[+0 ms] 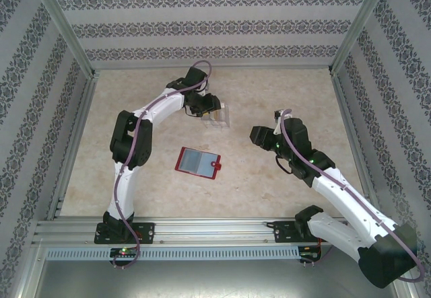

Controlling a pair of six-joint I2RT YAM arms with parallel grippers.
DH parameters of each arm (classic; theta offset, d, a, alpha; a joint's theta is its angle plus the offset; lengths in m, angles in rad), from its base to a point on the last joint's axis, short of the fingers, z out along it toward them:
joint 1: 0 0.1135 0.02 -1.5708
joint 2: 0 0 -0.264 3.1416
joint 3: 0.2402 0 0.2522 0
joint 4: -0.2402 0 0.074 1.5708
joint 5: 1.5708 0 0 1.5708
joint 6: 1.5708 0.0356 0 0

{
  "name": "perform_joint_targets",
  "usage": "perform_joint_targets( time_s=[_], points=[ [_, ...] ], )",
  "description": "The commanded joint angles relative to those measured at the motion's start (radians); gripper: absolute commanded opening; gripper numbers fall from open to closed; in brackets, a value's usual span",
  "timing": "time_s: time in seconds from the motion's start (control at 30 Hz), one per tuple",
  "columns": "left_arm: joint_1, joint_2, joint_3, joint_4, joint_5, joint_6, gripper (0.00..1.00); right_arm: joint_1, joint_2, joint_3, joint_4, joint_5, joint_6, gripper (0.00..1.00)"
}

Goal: Put the credit cards into the card holder

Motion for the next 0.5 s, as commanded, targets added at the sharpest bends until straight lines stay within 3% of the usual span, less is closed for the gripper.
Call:
perform_joint_targets(
  time_s=[0.0,0.23,0.47],
  points=[
    [-0.004,0.015,0.027,-0.012,0.027,0.023,0.44,-0.012,-0.015,0.006,-0.017,0.017,-0.018,0.53],
    [-0.005,-0.030,-0.038,0.094,0.047,-0.039,0.39,-0.015,0.001,-0.009,-0.009,0.009,-0.012,0.53],
    [-0.006,-0.007,-0.023,0.087,0.074,-0.054,0.38,-0.019,0.048,-0.009,0.008,-0.020,0.002,0.53]
  ],
)
